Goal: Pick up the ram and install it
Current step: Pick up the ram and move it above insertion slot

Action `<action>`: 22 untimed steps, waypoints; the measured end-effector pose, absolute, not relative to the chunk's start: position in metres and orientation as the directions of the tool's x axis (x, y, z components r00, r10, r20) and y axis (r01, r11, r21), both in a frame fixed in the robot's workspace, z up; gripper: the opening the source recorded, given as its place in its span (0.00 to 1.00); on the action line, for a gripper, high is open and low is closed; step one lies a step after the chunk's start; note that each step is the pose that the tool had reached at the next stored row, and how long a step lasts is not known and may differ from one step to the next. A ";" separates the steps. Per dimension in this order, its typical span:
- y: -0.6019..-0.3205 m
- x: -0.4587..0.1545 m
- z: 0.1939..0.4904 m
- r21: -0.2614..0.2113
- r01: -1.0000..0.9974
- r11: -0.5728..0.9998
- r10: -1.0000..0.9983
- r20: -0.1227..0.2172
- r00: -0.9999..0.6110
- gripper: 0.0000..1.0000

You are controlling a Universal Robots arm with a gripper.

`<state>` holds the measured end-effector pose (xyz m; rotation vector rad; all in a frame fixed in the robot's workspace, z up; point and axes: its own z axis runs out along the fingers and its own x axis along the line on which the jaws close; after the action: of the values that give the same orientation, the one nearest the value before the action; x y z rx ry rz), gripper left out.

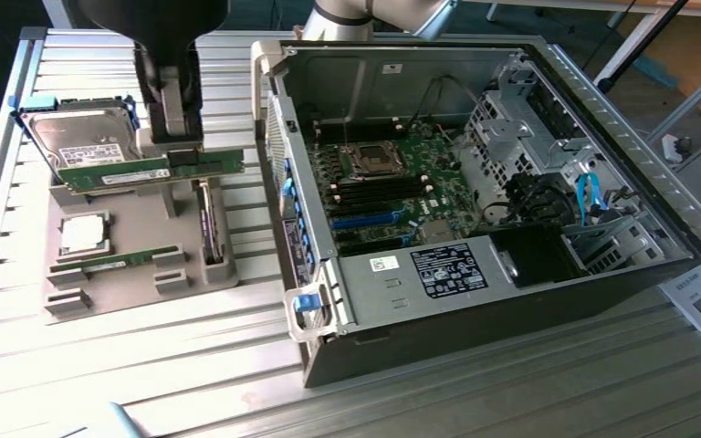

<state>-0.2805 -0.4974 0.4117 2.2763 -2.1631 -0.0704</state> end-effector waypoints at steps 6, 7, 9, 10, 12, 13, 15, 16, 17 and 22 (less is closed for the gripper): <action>-0.497 -0.258 0.412 0.031 -0.998 -0.051 -0.998 -0.032 0.050 0.12; -0.497 -0.255 0.412 0.031 -0.998 -0.051 -0.998 -0.032 0.050 0.12; -0.497 -0.250 0.412 0.031 -0.998 -0.051 -0.998 -0.032 0.050 0.12; -0.497 -0.247 0.412 0.031 -0.998 -0.051 -0.998 -0.032 0.050 0.12; -0.497 -0.242 0.412 0.031 -0.998 -0.051 -0.998 -0.032 0.050 0.12; -0.497 -0.239 0.412 0.031 -0.998 -0.051 -0.998 -0.032 0.050 0.12; -0.497 -0.234 0.412 0.031 -0.998 -0.051 -0.998 -0.032 0.050 0.12; -0.497 -0.232 0.412 0.031 -0.998 -0.051 -0.998 -0.032 0.050 0.12; -0.497 -0.229 0.412 0.031 -0.998 -0.051 -0.998 -0.032 0.050 0.12; -0.497 -0.215 0.412 0.031 -0.998 -0.051 -0.998 -0.032 0.050 0.12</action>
<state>-0.2146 -0.4974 0.4117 2.2764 -2.1632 -0.0704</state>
